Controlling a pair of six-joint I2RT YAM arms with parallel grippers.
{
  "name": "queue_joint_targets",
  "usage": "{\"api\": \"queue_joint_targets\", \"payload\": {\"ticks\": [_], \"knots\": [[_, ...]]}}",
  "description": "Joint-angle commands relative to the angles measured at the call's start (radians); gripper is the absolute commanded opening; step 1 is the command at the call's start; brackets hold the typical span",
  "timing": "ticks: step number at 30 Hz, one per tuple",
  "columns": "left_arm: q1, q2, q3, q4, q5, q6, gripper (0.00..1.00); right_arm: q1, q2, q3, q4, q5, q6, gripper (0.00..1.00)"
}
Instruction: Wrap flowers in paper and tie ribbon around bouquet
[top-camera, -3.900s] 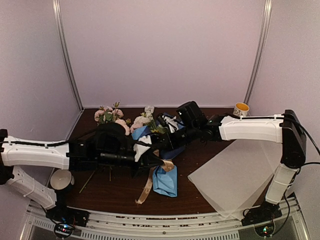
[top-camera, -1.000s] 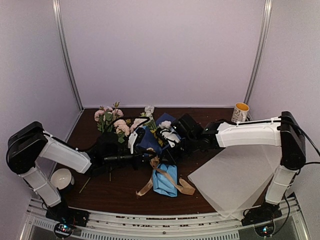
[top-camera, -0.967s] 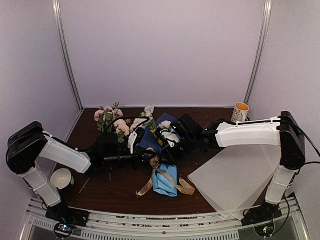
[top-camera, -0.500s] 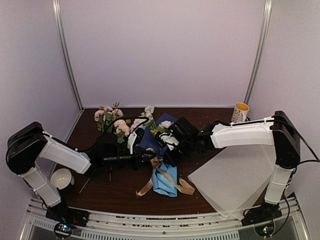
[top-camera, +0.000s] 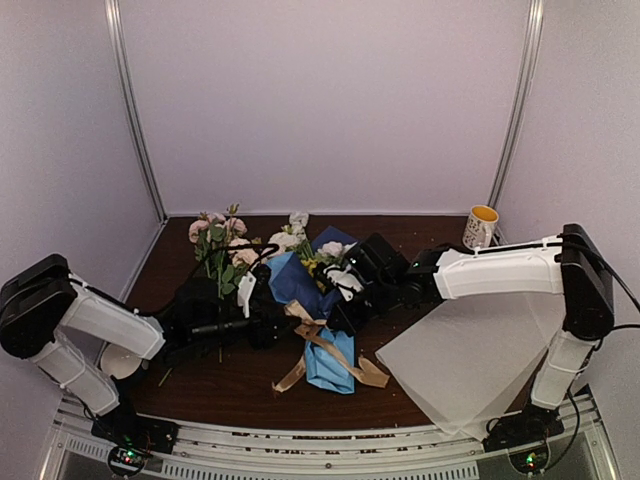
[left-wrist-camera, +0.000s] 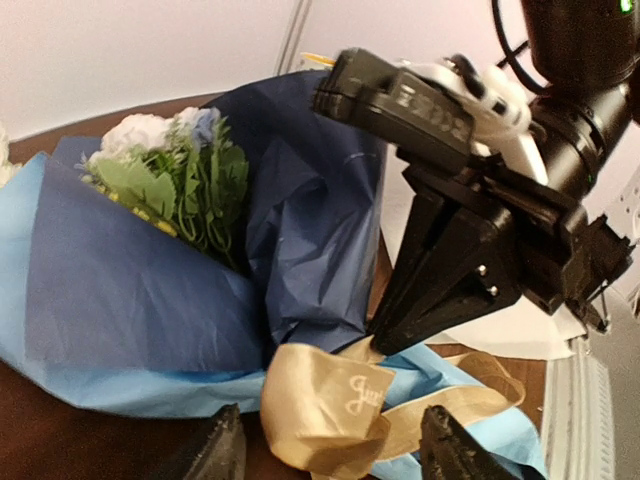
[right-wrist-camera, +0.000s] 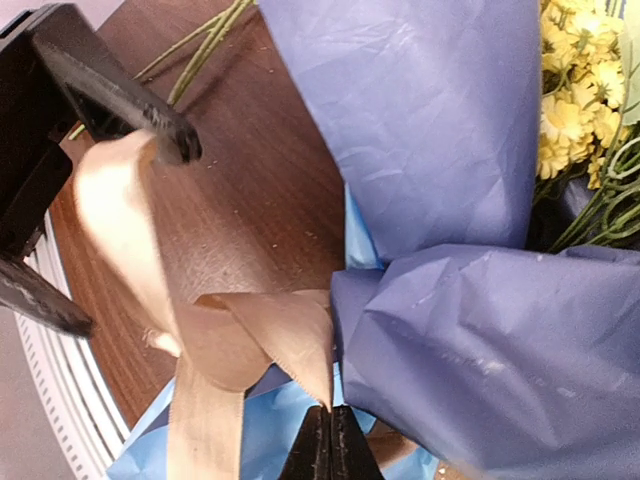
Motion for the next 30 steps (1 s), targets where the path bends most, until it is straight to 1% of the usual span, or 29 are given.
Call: {"api": "queue_joint_targets", "payload": {"ticks": [1,7,10,12,15,18,19,21,25,30], "knots": [[0.006,-0.098,-0.062,0.043,-0.077,0.040,0.68,-0.005,-0.047,-0.032,0.054,-0.077,0.020,0.00],[0.005,-0.305,-0.070,-0.161,-0.034,0.204,0.74,-0.015,-0.070,-0.048,0.082,-0.103,0.034,0.00],[0.005,-0.396,-0.062,-0.211,0.023,0.311,0.83,-0.026,-0.078,-0.070,0.124,-0.132,0.056,0.00],[0.004,-0.402,-0.028,-0.263,0.074,0.413,0.88,-0.036,-0.079,-0.083,0.147,-0.155,0.072,0.00],[0.003,-0.315,0.047,-0.350,0.145,0.557,0.92,-0.049,-0.072,-0.089,0.170,-0.181,0.084,0.00],[0.005,-0.205,0.118,-0.403,0.251,0.629,0.94,-0.056,-0.064,-0.086,0.176,-0.187,0.090,0.00],[0.004,-0.171,0.144,-0.431,0.273,0.654,0.94,-0.059,-0.064,-0.090,0.181,-0.187,0.093,0.00],[0.003,-0.111,0.177,-0.438,0.288,0.689,0.93,-0.067,-0.063,-0.094,0.190,-0.191,0.100,0.00],[-0.001,-0.039,0.193,-0.386,0.251,0.754,0.92,-0.075,-0.070,-0.108,0.201,-0.200,0.114,0.00],[-0.019,0.047,0.268,-0.446,0.157,0.838,0.88,-0.074,-0.058,-0.108,0.206,-0.205,0.128,0.00]]}}
